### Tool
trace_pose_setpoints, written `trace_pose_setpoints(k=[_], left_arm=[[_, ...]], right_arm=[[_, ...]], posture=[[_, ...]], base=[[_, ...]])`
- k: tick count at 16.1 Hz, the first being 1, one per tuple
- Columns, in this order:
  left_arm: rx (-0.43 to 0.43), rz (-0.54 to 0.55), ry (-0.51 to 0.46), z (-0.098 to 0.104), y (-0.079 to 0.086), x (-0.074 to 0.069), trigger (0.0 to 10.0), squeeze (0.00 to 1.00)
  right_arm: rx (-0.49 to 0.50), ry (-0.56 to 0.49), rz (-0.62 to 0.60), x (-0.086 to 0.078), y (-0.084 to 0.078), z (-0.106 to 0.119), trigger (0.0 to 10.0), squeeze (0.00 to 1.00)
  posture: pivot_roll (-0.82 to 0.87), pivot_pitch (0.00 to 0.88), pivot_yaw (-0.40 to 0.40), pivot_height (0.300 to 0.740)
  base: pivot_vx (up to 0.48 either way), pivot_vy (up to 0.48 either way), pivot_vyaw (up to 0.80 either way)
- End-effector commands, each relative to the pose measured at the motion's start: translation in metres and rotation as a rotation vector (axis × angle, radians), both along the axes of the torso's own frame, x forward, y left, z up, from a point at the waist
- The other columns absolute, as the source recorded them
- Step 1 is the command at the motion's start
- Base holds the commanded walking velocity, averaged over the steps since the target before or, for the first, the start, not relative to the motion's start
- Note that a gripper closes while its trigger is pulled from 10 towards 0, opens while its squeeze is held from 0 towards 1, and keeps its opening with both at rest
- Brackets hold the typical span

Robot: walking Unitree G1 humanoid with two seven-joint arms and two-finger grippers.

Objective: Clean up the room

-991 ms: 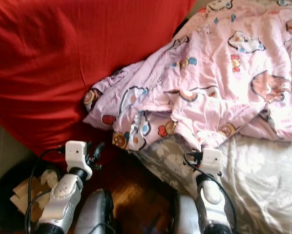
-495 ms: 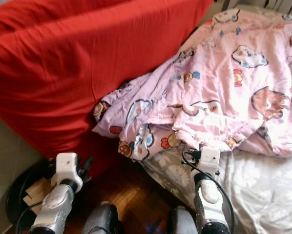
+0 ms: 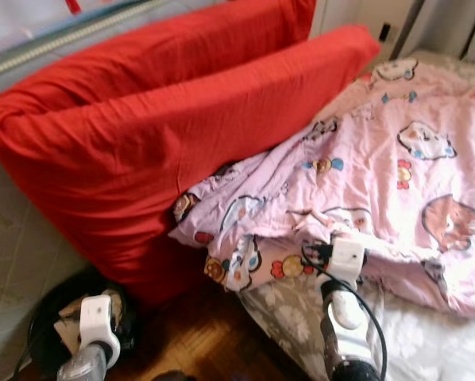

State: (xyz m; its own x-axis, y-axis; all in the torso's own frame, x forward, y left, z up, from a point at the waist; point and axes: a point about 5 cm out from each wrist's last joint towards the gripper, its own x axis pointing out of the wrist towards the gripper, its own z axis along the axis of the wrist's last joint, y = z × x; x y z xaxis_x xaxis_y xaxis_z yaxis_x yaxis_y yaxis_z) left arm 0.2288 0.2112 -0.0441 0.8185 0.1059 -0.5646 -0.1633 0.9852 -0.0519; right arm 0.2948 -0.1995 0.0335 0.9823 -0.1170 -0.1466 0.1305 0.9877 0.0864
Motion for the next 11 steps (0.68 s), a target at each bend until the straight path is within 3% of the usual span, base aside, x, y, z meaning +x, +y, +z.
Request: trace_pose_setpoints(k=[1, 11], left_arm=[[0.010, 0.006, 0.056, -0.009, 0.001, -0.013, 10.0, 0.00], [0.042, -0.037, 0.235, -0.033, 0.002, -0.048, 10.0, 0.00]], right_arm=[[0.006, 0.011, -0.014, -0.004, -0.001, -0.004, 10.0, 0.00], [0.022, 0.004, -0.044, -0.005, 0.002, -0.005, 10.0, 0.00]], posture=[[0.04, 0.108, 0.025, 0.740], [0.03, 0.072, 0.044, 0.740]], base=[[0.000, 0.000, 0.00], [0.000, 0.000, 0.00]])
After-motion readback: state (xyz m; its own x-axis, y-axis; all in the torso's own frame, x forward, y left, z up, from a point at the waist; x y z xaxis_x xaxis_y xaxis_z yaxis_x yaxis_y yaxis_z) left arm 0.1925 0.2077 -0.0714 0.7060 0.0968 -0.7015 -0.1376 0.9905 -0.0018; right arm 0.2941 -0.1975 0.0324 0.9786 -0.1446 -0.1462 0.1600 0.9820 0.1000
